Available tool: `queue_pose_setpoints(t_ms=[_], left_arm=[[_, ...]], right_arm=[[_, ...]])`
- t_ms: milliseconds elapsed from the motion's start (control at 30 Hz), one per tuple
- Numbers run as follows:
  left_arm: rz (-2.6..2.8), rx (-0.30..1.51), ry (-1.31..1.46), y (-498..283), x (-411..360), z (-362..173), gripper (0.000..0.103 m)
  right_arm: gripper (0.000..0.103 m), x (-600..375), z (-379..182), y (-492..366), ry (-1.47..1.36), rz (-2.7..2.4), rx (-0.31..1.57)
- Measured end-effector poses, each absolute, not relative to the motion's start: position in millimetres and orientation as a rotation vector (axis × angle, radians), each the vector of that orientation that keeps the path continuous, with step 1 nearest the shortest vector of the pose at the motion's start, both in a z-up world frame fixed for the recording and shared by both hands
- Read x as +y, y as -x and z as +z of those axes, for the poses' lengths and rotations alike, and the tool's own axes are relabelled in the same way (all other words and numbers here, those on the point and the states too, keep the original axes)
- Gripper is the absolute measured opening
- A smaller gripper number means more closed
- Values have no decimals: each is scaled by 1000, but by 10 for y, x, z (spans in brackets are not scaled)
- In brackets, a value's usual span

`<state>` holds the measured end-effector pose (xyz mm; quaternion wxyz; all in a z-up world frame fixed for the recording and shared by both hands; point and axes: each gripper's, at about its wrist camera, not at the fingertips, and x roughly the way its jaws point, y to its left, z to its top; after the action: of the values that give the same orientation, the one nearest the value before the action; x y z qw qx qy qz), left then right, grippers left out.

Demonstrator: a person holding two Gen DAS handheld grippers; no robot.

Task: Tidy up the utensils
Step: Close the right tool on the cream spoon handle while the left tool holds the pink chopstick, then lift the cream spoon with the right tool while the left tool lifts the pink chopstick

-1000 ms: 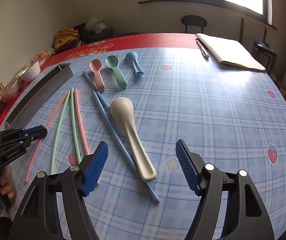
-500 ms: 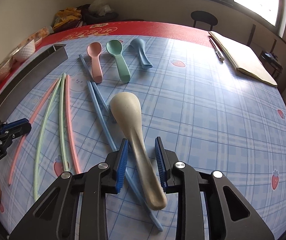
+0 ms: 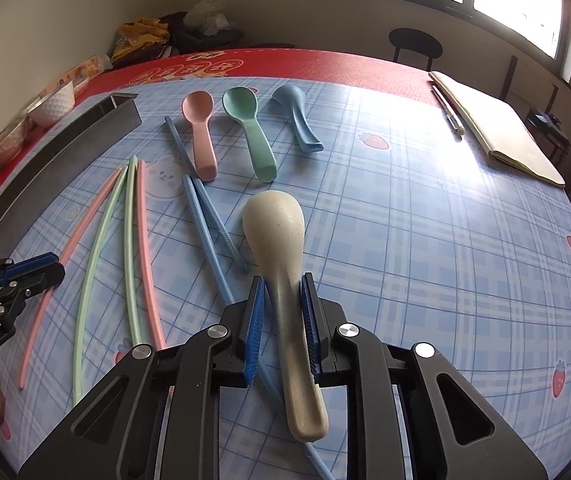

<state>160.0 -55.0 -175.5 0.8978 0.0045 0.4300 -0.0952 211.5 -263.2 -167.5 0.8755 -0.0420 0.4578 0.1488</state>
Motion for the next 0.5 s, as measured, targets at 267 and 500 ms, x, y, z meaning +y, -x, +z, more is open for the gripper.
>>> queue_pose_setpoints(t_ms=[267, 500], left_arm=[[-194, 890, -14, -1592, -566, -1752, 9], [-190, 890, -20, -1589, -576, -1751, 9]], right_arm=[[20, -2616, -1678, -2202, 74, 332, 963], [20, -2567, -1678, -2234, 87, 326, 962]])
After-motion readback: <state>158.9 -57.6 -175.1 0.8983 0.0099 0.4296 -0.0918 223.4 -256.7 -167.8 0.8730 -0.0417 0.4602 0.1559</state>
